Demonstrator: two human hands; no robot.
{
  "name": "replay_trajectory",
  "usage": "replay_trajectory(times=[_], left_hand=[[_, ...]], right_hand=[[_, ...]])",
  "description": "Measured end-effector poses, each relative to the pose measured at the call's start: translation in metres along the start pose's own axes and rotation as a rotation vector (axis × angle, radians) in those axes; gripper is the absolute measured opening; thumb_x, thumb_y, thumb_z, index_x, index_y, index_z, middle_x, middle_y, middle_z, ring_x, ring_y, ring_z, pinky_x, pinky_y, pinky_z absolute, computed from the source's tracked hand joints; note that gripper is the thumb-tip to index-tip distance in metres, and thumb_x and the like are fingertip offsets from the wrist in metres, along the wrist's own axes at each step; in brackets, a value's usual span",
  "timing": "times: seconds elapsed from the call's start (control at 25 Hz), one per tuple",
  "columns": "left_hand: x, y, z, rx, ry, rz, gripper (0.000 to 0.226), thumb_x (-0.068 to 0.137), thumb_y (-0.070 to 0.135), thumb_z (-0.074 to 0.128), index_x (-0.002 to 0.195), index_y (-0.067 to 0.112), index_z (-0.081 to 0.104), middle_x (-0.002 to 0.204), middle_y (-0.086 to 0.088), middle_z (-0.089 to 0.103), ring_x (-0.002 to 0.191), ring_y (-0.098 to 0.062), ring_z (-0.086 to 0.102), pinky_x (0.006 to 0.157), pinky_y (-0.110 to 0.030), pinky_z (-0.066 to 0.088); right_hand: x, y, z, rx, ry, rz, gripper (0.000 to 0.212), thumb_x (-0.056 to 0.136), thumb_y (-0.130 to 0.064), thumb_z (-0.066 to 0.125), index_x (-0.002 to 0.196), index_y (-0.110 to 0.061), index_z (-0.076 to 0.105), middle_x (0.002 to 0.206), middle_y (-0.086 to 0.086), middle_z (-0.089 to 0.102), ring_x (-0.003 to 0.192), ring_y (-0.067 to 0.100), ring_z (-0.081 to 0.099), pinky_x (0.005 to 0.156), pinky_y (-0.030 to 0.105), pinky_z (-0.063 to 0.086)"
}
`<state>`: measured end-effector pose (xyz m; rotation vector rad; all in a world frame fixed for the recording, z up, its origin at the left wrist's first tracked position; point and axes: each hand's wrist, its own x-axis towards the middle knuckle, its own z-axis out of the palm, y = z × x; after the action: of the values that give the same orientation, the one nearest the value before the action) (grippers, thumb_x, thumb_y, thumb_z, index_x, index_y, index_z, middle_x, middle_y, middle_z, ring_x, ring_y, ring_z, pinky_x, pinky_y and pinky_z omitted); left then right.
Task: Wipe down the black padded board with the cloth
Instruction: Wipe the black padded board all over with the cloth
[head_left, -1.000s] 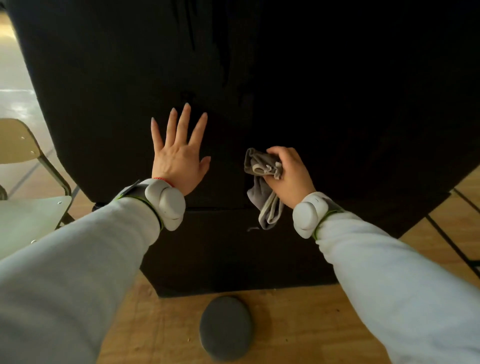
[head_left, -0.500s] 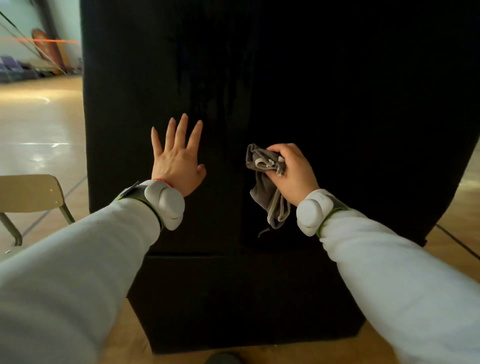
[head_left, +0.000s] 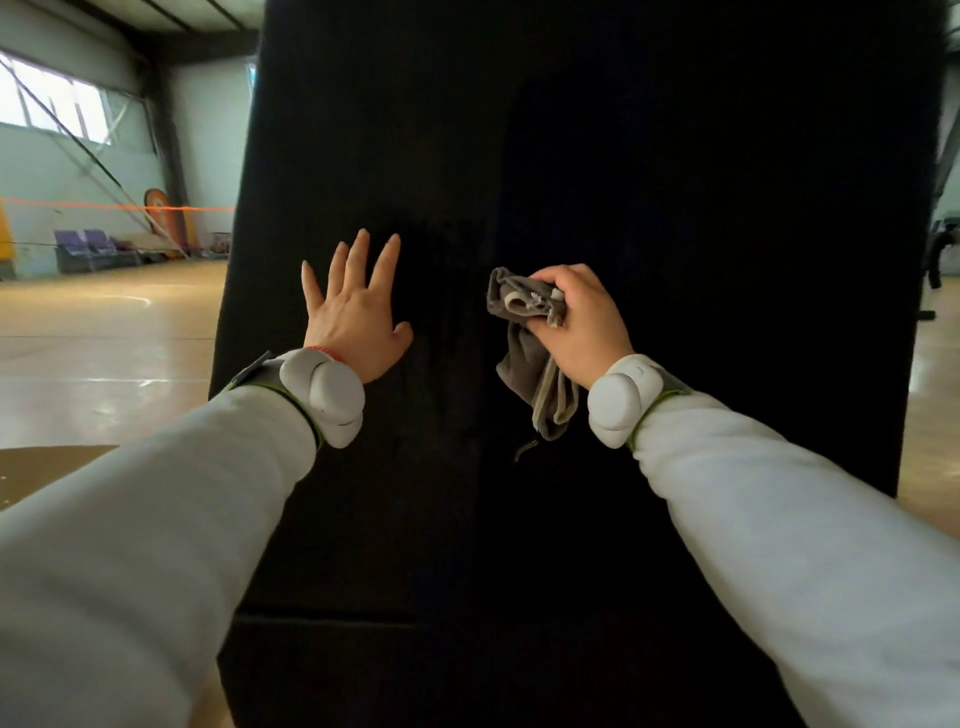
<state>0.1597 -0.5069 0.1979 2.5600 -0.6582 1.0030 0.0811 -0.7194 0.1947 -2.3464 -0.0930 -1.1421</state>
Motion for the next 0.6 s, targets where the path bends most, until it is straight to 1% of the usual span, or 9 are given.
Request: replay_trajectory(times=[0.24,0.4,0.48,0.6], left_hand=[[0.023,0.006,-0.023,-0.002,0.088,-0.031,0.087,0.087,0.025,0.058,0.150,0.026,-0.002,0.157,-0.009,-0.006,0.144,-0.028,-0.007,0.113,-0.052,-0.010],[0.036,-0.001,-0.031,-0.004,0.120,-0.028,0.086,0.086,0.025,0.058,0.150,0.026,-0.001,0.157,-0.009,-0.006,0.144,-0.028,-0.007,0.113,-0.052,-0.009],[0.043,-0.006,-0.034,0.001,0.121,-0.012,0.086,0.087,0.026,0.058,0.150,0.026,-0.001,0.157,-0.009,-0.006,0.144,-0.028,-0.007,0.113,-0.052,-0.009],[0.059,-0.018,-0.041,0.016,0.136,0.042,0.086,0.087,0.026,0.057,0.149,0.027,-0.001,0.157,-0.008,-0.005,0.144,-0.027,-0.007,0.112,-0.051,-0.009]], right_hand=[[0.037,-0.021,-0.018,0.010,0.065,-0.090,0.027,0.083,-0.016,0.063,0.109,-0.019,0.058,0.113,-0.004,0.050,0.098,0.013,0.055,0.082,0.033,0.050],[0.057,-0.031,-0.015,-0.051,0.111,-0.119,0.027,0.083,-0.016,0.061,0.108,-0.023,0.058,0.113,-0.006,0.050,0.098,0.012,0.054,0.079,0.034,0.050],[0.065,-0.034,-0.014,-0.081,0.152,-0.114,0.027,0.082,-0.014,0.061,0.107,-0.025,0.059,0.113,-0.007,0.049,0.098,0.012,0.053,0.076,0.031,0.050],[0.086,-0.046,-0.015,-0.094,0.269,-0.088,0.028,0.082,-0.014,0.061,0.107,-0.025,0.060,0.111,-0.007,0.049,0.099,0.013,0.053,0.071,0.030,0.048]])
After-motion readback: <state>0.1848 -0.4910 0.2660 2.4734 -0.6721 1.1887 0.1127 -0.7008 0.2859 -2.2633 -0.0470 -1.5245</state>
